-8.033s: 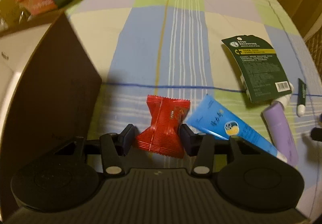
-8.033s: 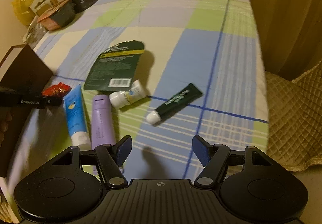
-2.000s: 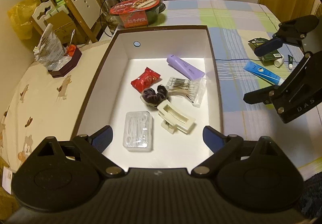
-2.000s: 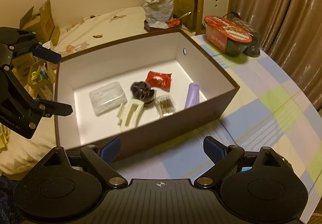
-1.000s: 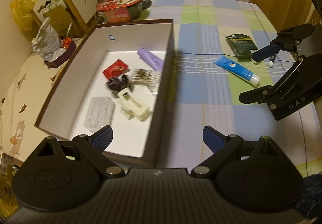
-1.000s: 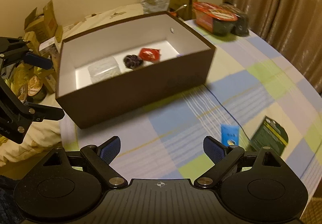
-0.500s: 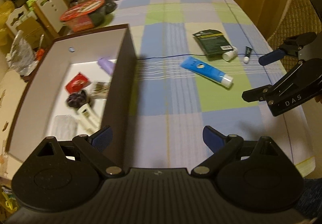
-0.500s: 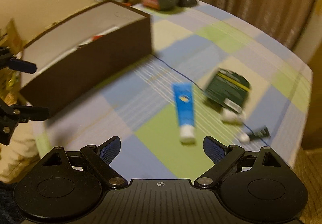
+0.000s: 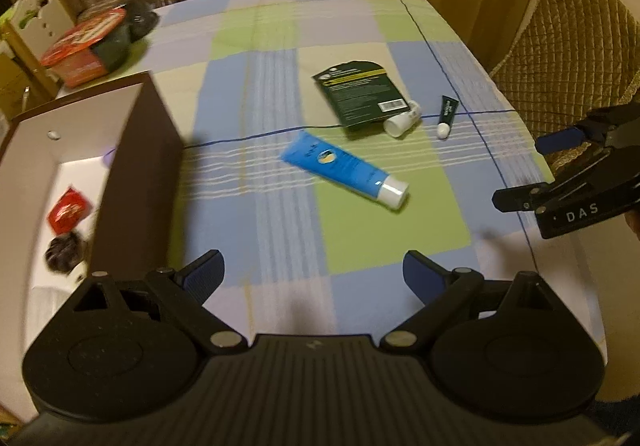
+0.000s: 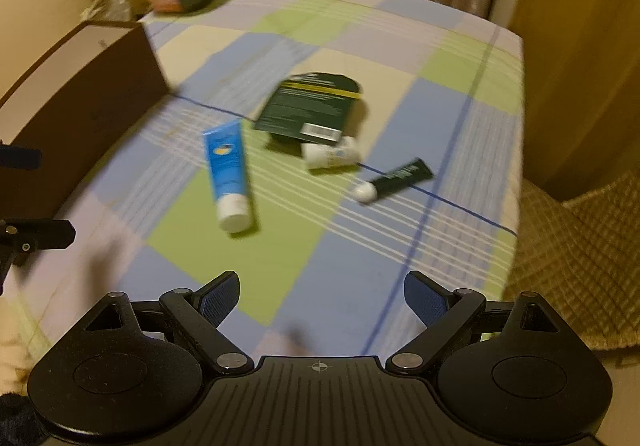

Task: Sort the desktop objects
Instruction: 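Grasp the blue hand-cream tube with left tool while right tool grasps white bottle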

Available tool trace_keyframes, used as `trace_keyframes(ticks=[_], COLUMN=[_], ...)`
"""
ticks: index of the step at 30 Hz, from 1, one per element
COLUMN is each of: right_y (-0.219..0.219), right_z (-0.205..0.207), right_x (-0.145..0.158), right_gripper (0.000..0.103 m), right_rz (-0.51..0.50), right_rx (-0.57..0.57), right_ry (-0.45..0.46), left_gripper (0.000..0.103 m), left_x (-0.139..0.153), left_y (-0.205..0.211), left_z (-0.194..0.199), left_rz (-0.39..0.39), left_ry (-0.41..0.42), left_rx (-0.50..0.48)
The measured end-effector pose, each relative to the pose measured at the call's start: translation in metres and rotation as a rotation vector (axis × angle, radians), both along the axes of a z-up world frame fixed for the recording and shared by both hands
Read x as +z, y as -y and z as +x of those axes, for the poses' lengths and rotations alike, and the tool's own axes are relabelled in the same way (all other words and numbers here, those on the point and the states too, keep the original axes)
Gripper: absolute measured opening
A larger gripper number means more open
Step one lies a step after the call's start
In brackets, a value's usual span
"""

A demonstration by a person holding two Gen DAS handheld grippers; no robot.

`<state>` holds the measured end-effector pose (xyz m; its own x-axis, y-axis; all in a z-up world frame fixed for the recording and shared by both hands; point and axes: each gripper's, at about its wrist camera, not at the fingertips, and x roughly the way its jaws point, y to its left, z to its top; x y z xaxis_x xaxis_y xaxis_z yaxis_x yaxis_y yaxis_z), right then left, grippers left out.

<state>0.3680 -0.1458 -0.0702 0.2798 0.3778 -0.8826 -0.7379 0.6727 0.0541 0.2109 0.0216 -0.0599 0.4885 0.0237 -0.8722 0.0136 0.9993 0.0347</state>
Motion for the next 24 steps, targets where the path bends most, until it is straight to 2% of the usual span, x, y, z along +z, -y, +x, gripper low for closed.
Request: trace_keyframes(ticks=[11, 20, 24], right_y=[0.030, 0.041, 0.034], right_z=[0.042, 0.077, 0.090], right_x=[-0.015, -0.024, -0.025], right_gripper=[0.092, 0.092, 0.092], right_rz=[-0.013, -0.011, 0.010], right_rx=[-0.142, -0.201, -0.202], right_ry=[-0.017, -0.024, -0.019], left_gripper=[0.094, 0.094, 0.084], left_x=[-0.035, -0.074, -0.094], left_y=[0.018, 0.020, 0.017], left_z=[0.067, 0.121, 0.136], left_rz=[-0.061, -0.080, -0.061], left_ry=[-0.040, -0.091, -0.126], left_rx=[-0.008, 0.039, 0.046])
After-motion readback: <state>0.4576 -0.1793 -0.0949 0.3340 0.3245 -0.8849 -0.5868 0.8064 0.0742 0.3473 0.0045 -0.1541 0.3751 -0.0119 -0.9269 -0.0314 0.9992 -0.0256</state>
